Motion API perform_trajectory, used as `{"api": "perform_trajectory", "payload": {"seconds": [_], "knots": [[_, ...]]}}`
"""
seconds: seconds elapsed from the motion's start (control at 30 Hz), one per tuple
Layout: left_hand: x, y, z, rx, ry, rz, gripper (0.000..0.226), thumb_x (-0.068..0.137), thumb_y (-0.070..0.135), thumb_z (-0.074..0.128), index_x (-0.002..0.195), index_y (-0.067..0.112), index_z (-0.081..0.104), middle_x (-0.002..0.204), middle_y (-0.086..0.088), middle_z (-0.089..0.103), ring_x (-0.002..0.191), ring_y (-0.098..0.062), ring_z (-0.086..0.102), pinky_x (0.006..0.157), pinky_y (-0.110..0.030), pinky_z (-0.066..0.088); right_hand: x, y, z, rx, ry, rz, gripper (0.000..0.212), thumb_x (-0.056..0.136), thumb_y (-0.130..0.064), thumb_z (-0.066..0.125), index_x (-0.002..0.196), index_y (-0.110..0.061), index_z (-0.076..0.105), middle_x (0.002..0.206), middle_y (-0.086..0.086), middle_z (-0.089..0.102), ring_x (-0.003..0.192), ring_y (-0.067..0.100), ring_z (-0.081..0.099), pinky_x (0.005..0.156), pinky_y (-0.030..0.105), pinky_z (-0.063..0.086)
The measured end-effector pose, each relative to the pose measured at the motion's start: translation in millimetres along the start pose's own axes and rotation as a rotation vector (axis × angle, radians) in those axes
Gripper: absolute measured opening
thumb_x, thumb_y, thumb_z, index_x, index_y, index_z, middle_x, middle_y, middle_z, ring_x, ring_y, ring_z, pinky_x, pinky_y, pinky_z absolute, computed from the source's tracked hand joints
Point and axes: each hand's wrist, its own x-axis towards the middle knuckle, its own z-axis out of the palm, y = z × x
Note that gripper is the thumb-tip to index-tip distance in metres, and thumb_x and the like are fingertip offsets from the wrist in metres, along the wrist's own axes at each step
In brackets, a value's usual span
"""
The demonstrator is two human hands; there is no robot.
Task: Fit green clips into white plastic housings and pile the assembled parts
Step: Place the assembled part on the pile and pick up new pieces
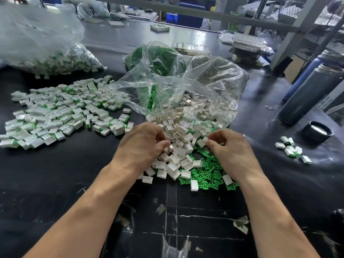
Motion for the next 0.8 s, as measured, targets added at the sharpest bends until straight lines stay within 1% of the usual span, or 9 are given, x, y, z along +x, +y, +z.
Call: {"api": "perform_trajectory", "payload": {"seconds": [0.07, 0.17, 0.27, 0.33, 0.43, 0.47, 0.6, 0.7, 0.8], "knots": [[0, 0, 1, 0.021, -0.001, -0.001, 0.015, 0.089, 0.042, 0.076, 0.081, 0.032, 0.070, 0.092, 0.019, 0.063, 0.086, 0.004, 0.058, 0.075, -0.023, 0.048, 0, -1, -1, 0.041, 0.021, 0.015, 0.011, 0.095, -0.032, 0.073, 0.105, -0.033, 0.069, 0.089, -0.016, 0.070, 0.076, -0.004, 0.064, 0.060, 0.018, 0.044], [-1, 0, 0, 0.009, -0.004, 0.003, 0.013, 0.090, 0.042, 0.075, 0.084, 0.031, 0.071, 0.096, 0.018, 0.064, 0.091, -0.001, 0.062, 0.084, -0.029, 0.053, 0, -1, -6, -0.002, -0.003, 0.021, 0.007, 0.091, -0.031, 0.079, 0.087, -0.032, 0.073, 0.077, -0.014, 0.071, 0.069, -0.006, 0.064, 0.059, 0.018, 0.045], [-1, -1, -2, -0.010, -0.019, 0.000, 0.010, 0.092, 0.040, 0.073, 0.087, 0.032, 0.072, 0.096, 0.018, 0.064, 0.093, -0.003, 0.062, 0.090, -0.035, 0.055, -2, -3, -7, -0.101, -0.088, 0.065, 0.014, 0.084, -0.038, 0.085, 0.074, -0.034, 0.075, 0.071, -0.015, 0.070, 0.070, 0.002, 0.065, 0.069, 0.031, 0.056], [-1, -3, -4, -0.026, -0.042, -0.016, 0.008, 0.092, 0.038, 0.073, 0.086, 0.034, 0.071, 0.095, 0.019, 0.062, 0.094, -0.002, 0.061, 0.089, -0.032, 0.053, -3, -5, -4, -0.162, -0.114, 0.090, 0.016, 0.081, -0.042, 0.086, 0.074, -0.034, 0.074, 0.071, -0.015, 0.070, 0.075, 0.005, 0.066, 0.077, 0.036, 0.059], [1, -7, -7, -0.029, -0.093, -0.029, 0.009, 0.093, 0.033, 0.074, 0.085, 0.037, 0.071, 0.095, 0.021, 0.060, 0.091, 0.004, 0.057, 0.081, -0.022, 0.046, -5, -7, -2, -0.213, -0.107, 0.108, 0.018, 0.078, -0.046, 0.087, 0.074, -0.035, 0.073, 0.073, -0.018, 0.070, 0.078, 0.004, 0.066, 0.083, 0.038, 0.059], [1, -7, -8, -0.037, -0.113, -0.031, 0.009, 0.092, 0.032, 0.074, 0.085, 0.037, 0.071, 0.097, 0.021, 0.060, 0.092, 0.005, 0.057, 0.082, -0.020, 0.045, -5, -8, -2, -0.224, -0.103, 0.109, 0.018, 0.077, -0.046, 0.087, 0.074, -0.035, 0.073, 0.073, -0.018, 0.070, 0.078, 0.004, 0.066, 0.084, 0.038, 0.059], [2, -8, -10, -0.072, -0.150, -0.045, 0.008, 0.086, 0.035, 0.081, 0.083, 0.039, 0.074, 0.101, 0.023, 0.060, 0.101, 0.005, 0.055, 0.093, -0.026, 0.044, -4, -11, 0, -0.286, -0.114, 0.111, 0.020, 0.078, -0.048, 0.087, 0.077, -0.034, 0.073, 0.078, -0.017, 0.071, 0.082, 0.008, 0.066, 0.085, 0.038, 0.059], [2, -7, -10, -0.045, -0.139, -0.048, 0.009, 0.082, 0.038, 0.084, 0.080, 0.040, 0.075, 0.102, 0.024, 0.060, 0.104, 0.004, 0.055, 0.094, -0.026, 0.045, -3, -11, 1, -0.285, -0.107, 0.112, 0.016, 0.081, -0.046, 0.085, 0.079, -0.034, 0.074, 0.080, -0.017, 0.071, 0.083, 0.009, 0.067, 0.086, 0.038, 0.059], [0, -3, -6, 0.039, -0.112, -0.015, 0.007, 0.083, 0.040, 0.082, 0.083, 0.041, 0.075, 0.104, 0.023, 0.059, 0.108, -0.002, 0.052, 0.096, -0.027, 0.041, -3, -10, 1, -0.287, -0.091, 0.103, 0.013, 0.083, -0.043, 0.082, 0.078, -0.034, 0.074, 0.081, -0.017, 0.071, 0.085, 0.010, 0.067, 0.086, 0.037, 0.058]]}}
